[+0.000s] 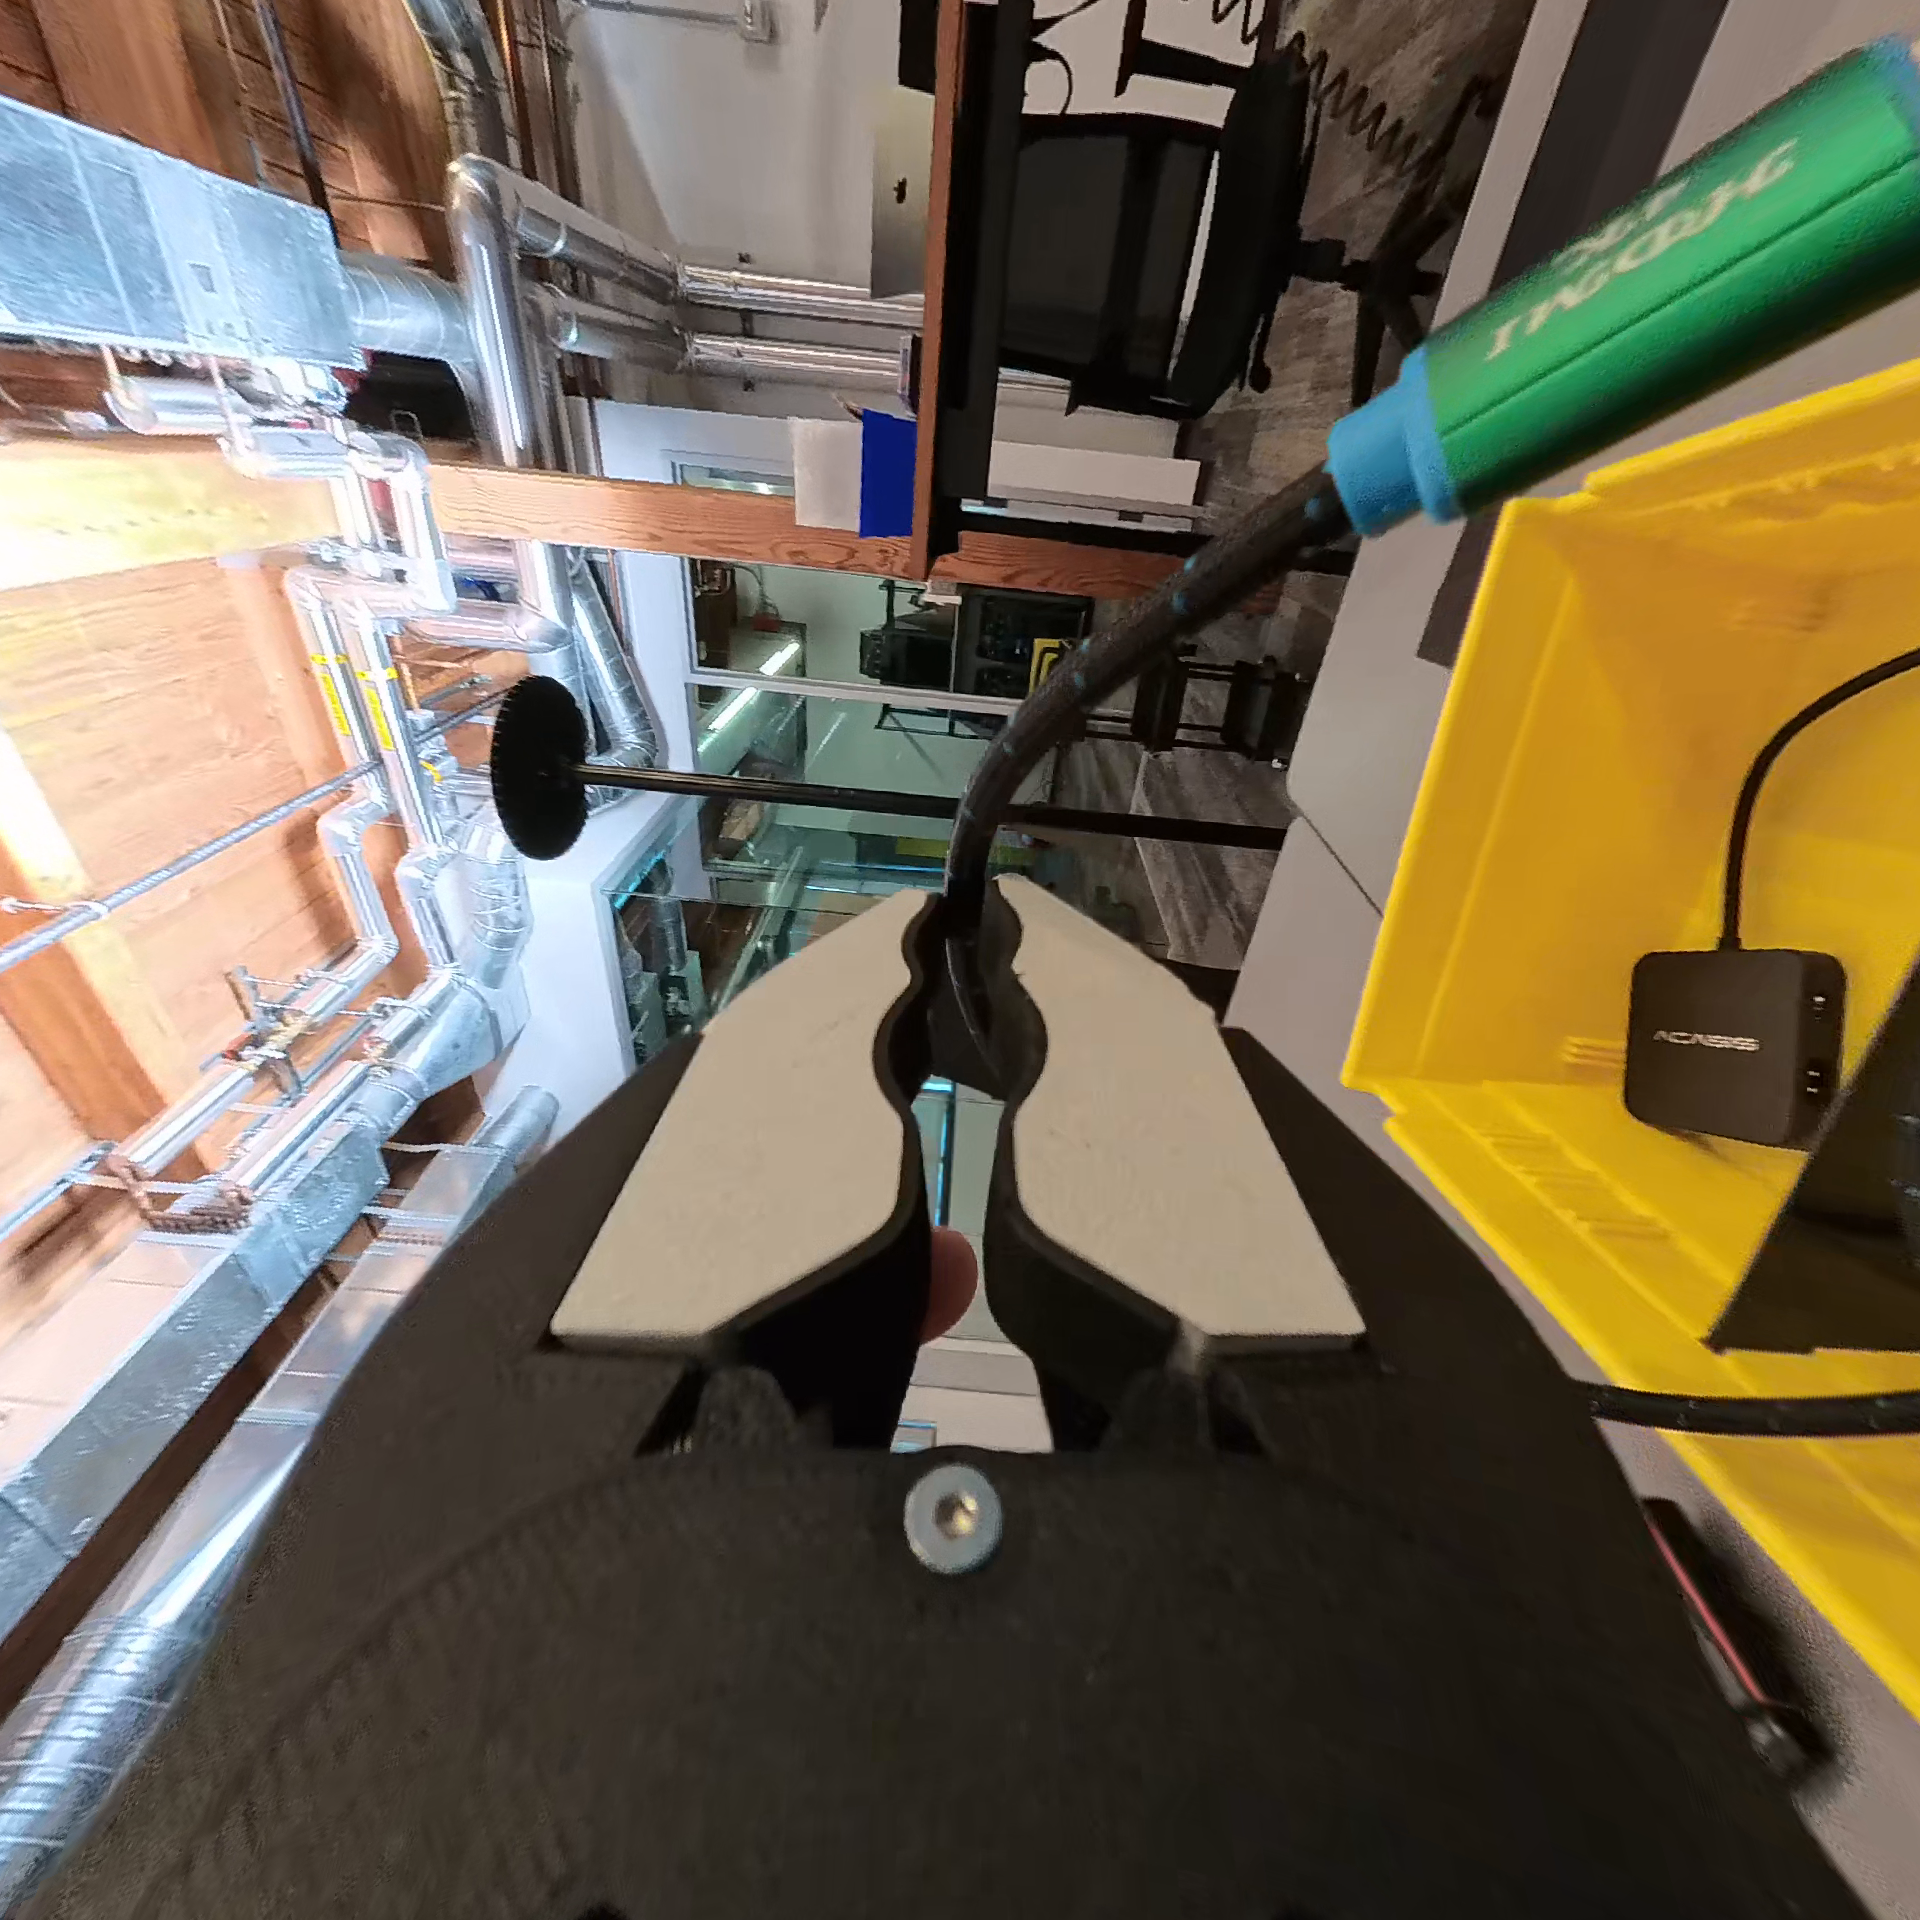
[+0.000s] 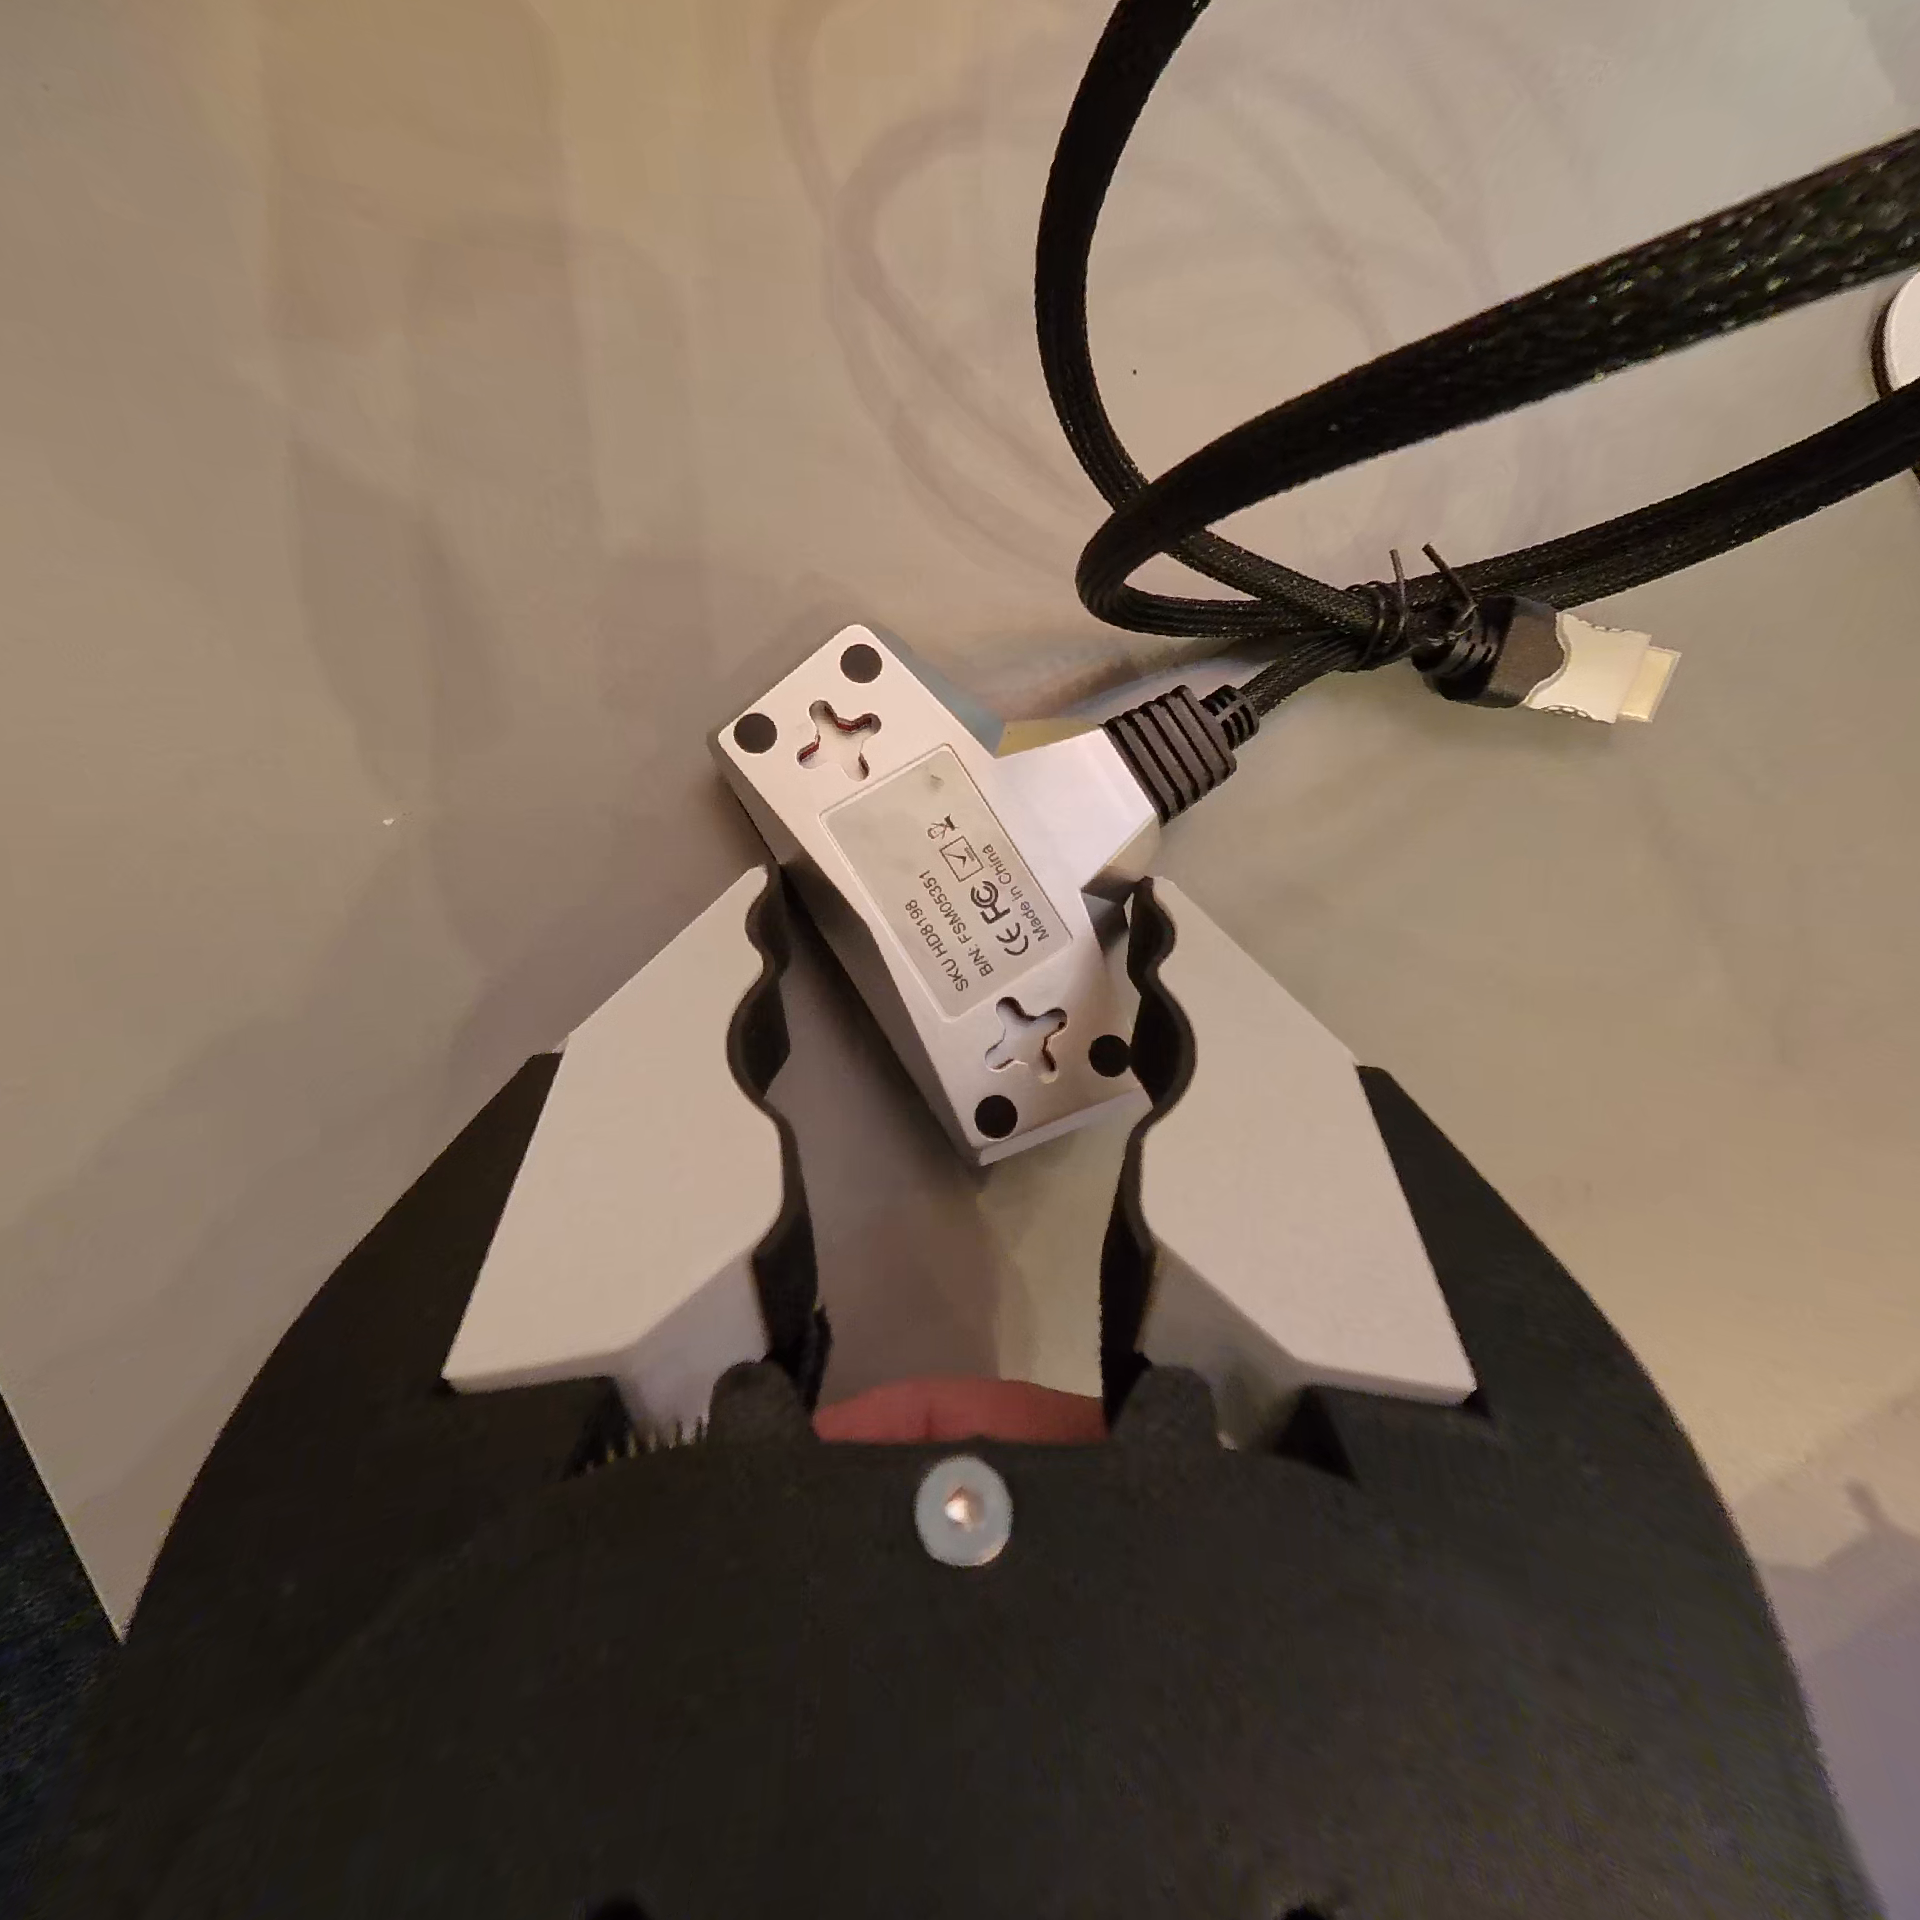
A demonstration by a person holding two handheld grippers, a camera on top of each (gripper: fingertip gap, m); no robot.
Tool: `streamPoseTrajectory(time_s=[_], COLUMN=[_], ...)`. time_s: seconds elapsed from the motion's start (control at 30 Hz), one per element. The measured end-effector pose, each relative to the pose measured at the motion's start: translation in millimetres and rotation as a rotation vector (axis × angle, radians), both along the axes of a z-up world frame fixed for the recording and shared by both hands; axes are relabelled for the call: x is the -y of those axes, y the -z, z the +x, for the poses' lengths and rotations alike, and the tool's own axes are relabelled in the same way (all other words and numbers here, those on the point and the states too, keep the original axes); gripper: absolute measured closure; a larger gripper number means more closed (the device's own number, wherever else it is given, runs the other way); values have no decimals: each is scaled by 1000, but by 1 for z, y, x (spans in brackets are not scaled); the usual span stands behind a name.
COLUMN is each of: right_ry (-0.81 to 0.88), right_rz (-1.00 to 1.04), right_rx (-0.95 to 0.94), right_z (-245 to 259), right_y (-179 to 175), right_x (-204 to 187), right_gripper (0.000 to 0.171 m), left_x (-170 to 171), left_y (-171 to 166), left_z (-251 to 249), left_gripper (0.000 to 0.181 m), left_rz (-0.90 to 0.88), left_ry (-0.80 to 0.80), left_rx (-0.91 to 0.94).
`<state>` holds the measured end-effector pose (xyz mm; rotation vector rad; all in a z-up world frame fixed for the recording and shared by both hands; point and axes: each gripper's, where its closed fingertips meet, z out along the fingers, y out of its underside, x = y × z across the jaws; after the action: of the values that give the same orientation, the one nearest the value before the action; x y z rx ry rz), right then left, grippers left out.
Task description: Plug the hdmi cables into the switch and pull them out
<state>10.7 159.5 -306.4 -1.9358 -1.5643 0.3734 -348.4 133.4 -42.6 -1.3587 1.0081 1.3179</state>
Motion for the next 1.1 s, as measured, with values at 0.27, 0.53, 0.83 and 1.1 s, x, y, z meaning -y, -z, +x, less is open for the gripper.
streamPoseTrajectory(time_s=[0.27, 0.53, 0.83, 1.1], right_ry=[-1, -1, -1, -5], right_rz=[6, 5, 6, 17], right_rx=[4, 0, 1, 8], right_z=[0, -1, -2, 1], right_y=[0, 0, 0, -1], right_x=[0, 0, 0, 0], right_gripper=[106, 107, 106, 107], left_x=[-10, -26, -41, -49], left_y=[-20, -32, 14, 74], left_z=[-7, -1, 36, 7], left_gripper=[175, 175, 176, 176], left_rz=[68, 20, -189, -372], left_ry=[-32, 7, 185, 180], left_rx=[-60, -411, -636, -763])
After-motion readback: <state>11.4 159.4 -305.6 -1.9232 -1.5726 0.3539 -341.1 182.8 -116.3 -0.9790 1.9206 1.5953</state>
